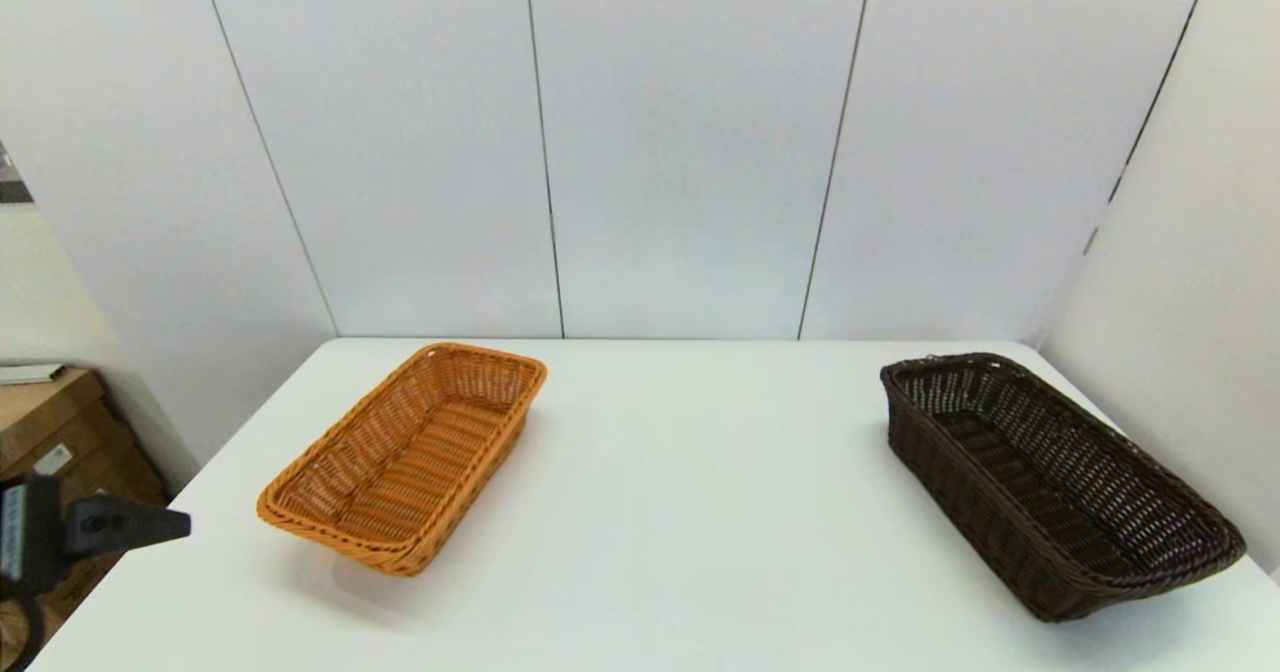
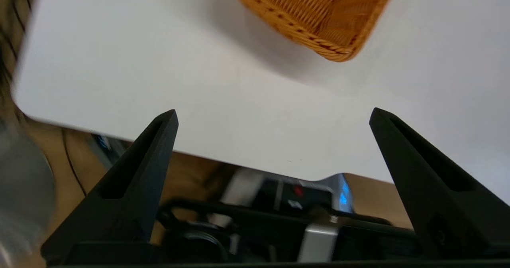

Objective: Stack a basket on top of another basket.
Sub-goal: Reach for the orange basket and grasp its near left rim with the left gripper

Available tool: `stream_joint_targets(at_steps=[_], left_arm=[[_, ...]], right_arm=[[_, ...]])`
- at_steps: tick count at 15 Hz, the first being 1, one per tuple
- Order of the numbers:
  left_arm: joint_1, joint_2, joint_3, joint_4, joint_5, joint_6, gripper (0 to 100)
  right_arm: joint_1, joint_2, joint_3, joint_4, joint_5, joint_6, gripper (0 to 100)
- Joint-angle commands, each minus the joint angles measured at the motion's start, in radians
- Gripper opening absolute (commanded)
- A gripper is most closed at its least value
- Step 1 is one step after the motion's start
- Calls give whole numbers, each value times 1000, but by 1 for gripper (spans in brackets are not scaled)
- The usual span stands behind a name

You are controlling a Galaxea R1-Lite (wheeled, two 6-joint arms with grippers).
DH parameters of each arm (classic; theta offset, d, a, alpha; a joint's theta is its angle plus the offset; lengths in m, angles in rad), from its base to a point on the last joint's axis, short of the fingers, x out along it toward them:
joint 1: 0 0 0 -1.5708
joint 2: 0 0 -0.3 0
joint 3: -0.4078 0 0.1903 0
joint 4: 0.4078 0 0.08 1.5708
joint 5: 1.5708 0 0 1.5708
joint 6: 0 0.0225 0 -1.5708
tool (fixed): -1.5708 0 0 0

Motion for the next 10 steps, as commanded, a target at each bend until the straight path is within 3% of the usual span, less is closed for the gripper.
stream_joint_targets(at_steps=[1, 5, 10], left_arm=[[-51, 484, -129, 78, -2, -436, 100], [-82, 645, -166, 62, -5, -604, 100], [-82, 726, -175, -31, -54, -624, 100]], right_arm=[[0, 0, 0, 0, 0, 0, 100], [0, 0, 0, 0, 0, 0, 100], [0, 1, 0, 0, 0, 0, 100]])
